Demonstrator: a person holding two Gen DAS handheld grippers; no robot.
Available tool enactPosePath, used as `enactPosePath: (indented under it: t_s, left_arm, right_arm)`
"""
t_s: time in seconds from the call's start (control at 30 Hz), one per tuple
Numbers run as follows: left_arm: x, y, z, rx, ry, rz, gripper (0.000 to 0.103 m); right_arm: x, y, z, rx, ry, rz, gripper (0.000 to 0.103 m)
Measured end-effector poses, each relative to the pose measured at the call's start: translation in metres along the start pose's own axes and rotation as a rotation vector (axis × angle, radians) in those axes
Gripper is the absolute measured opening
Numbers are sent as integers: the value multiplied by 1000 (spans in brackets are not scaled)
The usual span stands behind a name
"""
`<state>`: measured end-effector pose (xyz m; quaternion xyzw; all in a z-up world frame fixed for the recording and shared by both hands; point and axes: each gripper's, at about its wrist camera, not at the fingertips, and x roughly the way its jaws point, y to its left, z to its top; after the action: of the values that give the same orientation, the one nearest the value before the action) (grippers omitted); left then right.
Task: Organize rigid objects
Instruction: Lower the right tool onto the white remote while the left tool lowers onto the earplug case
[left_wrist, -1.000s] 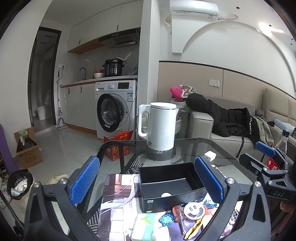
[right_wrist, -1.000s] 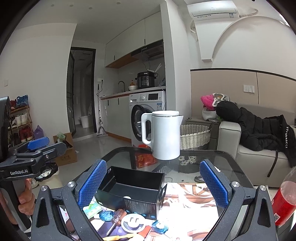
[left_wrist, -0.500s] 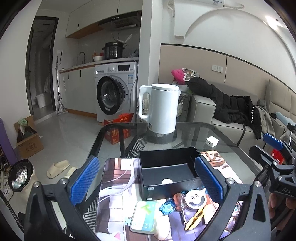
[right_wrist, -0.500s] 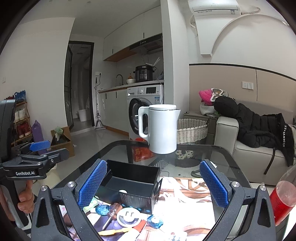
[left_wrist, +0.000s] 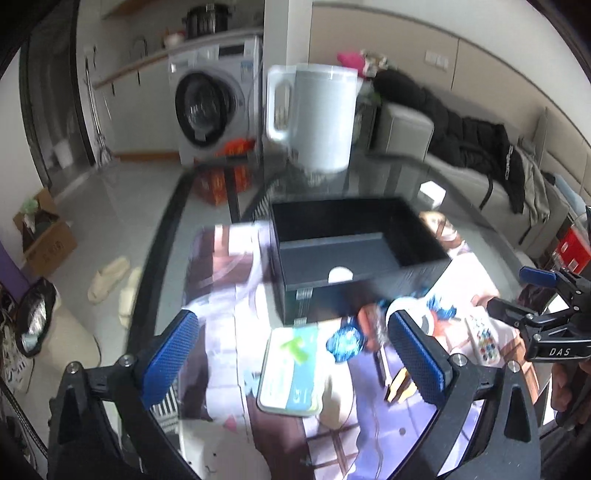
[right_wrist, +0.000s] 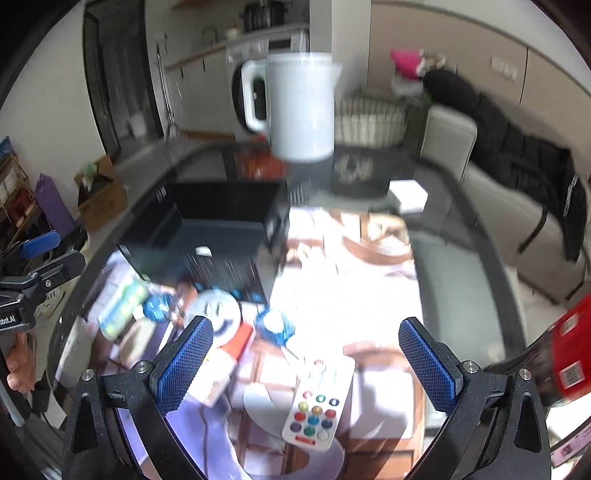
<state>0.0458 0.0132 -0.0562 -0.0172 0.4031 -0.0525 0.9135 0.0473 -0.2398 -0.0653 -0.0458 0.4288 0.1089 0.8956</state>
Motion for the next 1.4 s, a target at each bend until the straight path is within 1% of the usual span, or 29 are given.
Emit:
enactPosePath:
  t_s: [0.1,0.27,0.47,0.57,0.67,0.7,0.77,0.8,0.83,0.87,0.9,0.93,0.97,1.03,1.07,1.13,1.2,1.23,1.4]
  left_arm:
    - [21,2,-8,-15,98,-18,95]
    - [39,3,-14,-7,199,-18,90]
    - [48,7,-18,2,252,-15,90]
    - [52,10,-19,9,265,-9,90]
    - [57,13,-21,4,279,-11,90]
    - [58,14,-22,5,285,-12,90]
    - [62,15,-24,7,301,-14,89]
    - [65,16,-25,11,313,-17,78]
    - [69,15,-27,16,332,-30,69]
    - [68,14,-28,35,330,-14,64]
    - [68,12,-28,54,331,2,57]
    - [67,11,-29,69,327,10,56]
    - [66,12,-29,65,330,2,55]
    - [65,13,-30,63,331,2,55]
    - [64,14,-31,63,331,6,55]
    - [61,14,-34,61,331,13,55]
    - [58,13,-38,67,332,13,55]
    - [57,12,-39,72,331,10,55]
    - [55,13,-42,78,328,4,56]
  right_arm:
    - [15,-4,-7,-11,75,-2,102]
    - [35,-3,-18,-37,175,12,102]
    - [56,-6,-28,-38,260,47,102]
    - [60,-4,-30,-65,273,31,102]
    - [67,-3,-32,-71,291,56,102]
    - [69,-1,-34,-77,301,67,100]
    - [70,3,-34,-105,295,58,99]
    - [70,5,-34,-114,295,56,99]
    - [69,6,-34,-118,292,59,98]
    - [68,7,-35,-119,288,63,97]
    - [67,9,-35,-124,282,65,94]
    - [64,11,-36,-134,276,71,90]
    - [62,13,-36,-144,268,81,87]
    - [58,17,-37,-162,260,94,75]
    - [57,19,-37,-171,257,101,72]
    - [53,25,-37,-200,251,117,53]
    - [50,30,-38,-217,255,125,44]
    - [47,35,-40,-226,254,123,42]
    - [49,32,-40,-232,261,111,42]
